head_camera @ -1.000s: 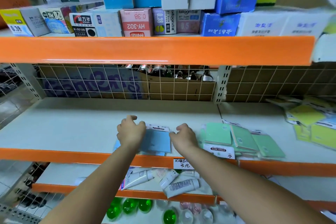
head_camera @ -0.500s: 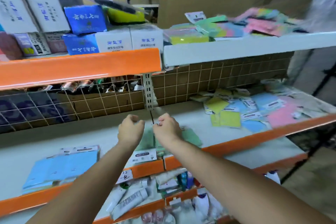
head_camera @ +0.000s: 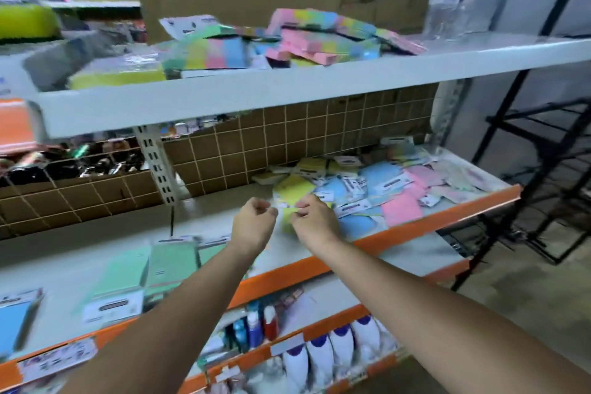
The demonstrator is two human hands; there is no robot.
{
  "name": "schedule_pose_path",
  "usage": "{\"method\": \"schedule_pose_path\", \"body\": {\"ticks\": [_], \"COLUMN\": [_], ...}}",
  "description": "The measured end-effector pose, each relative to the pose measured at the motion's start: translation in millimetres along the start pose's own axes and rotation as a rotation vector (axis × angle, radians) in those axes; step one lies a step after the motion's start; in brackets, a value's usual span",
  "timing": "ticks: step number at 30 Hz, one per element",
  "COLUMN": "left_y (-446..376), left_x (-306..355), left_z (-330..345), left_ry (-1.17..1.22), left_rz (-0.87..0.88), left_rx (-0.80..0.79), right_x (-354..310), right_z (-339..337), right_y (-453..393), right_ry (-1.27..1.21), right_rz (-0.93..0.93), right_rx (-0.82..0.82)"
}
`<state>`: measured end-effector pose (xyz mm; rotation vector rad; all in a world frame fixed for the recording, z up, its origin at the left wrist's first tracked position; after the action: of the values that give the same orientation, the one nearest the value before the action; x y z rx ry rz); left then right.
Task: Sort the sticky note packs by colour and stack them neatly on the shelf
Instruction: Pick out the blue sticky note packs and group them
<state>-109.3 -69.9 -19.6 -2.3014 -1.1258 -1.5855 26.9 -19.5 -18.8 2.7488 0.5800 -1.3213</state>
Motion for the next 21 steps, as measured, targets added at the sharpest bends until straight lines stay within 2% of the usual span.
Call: {"method": "schedule_pose_path", "body": {"ticks": [11,21], "left_y": [13.1,-20.0], "left_x": [35.9,60.3], "left_z": [143.5,212.2], "left_ry": [0.034,-0.053], "left_rz": [-0.044,-0.087], "left_rx": [-0.238,-0.328], "right_x": [118.8,171.3], "right_z": [-106.1,-147.7], "right_y": [-24.0,-51.9], "right_ry": [0.076,0.05], "right_rz": [0.159,0.297], "right_rx": [0.081,0.188]}}
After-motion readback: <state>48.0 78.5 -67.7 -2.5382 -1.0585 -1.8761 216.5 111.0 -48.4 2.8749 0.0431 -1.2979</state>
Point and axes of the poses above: each hand's wrist, its own y-axis away from the middle knuckle, its own z-axis out of the palm, x = y × z, the point moved 7 cm from there along -y, towards the middle knuckle, and after that the axes turned 14 degrees about -z, right-handed, at the moved point
